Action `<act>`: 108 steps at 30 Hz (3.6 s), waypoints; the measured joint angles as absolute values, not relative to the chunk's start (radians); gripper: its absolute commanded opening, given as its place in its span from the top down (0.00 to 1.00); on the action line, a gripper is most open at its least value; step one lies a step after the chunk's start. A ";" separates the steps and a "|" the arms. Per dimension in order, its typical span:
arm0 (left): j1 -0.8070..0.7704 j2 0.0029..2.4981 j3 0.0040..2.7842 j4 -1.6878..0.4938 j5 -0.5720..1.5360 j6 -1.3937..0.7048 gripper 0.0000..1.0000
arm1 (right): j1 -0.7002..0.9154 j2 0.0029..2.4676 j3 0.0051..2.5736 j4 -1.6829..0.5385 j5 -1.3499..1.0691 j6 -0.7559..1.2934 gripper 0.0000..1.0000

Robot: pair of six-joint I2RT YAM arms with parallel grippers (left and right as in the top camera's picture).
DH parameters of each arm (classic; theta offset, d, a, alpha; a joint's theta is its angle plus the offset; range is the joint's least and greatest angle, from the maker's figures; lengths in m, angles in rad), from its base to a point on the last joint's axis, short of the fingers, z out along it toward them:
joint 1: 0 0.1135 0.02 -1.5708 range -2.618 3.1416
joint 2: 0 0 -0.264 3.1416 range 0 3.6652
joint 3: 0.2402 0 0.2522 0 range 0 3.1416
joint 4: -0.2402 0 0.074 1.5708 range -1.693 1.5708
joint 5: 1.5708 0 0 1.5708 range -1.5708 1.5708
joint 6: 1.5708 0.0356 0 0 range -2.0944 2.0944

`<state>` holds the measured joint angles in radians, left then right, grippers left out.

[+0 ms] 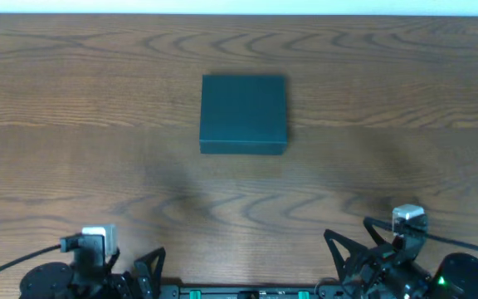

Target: Pack container

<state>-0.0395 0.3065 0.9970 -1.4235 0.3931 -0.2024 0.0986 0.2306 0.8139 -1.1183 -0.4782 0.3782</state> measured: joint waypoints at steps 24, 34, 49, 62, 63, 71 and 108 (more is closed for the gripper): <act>0.073 0.138 0.679 -0.925 0.130 -0.182 0.05 | 0.099 0.231 0.808 -1.118 -0.478 0.445 0.01; 0.102 0.016 0.273 -0.595 0.073 -0.073 0.05 | 0.099 0.231 0.807 -1.118 -0.479 0.445 0.01; 0.093 0.013 0.139 -0.398 0.059 -0.054 0.05 | 0.099 0.231 0.807 -1.118 -0.479 0.445 0.01; 0.093 0.013 0.139 -0.398 0.059 -0.054 0.05 | 0.099 0.231 0.807 -1.118 -0.479 0.445 0.01; 0.093 0.013 0.139 -0.398 0.059 -0.054 0.05 | 0.099 0.231 0.807 -1.118 -0.478 0.445 0.01; 0.093 0.013 0.139 -0.398 0.059 -0.054 0.05 | 0.099 0.231 0.807 -1.118 -0.478 0.445 0.01; 0.090 0.011 0.137 -0.392 0.052 -0.051 0.05 | 0.117 0.012 0.168 -0.731 -0.121 0.198 0.01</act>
<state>0.0898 0.0109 0.1371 -0.3923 0.0521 -0.0513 0.1173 0.0116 0.1680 -0.7311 -0.1215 0.1978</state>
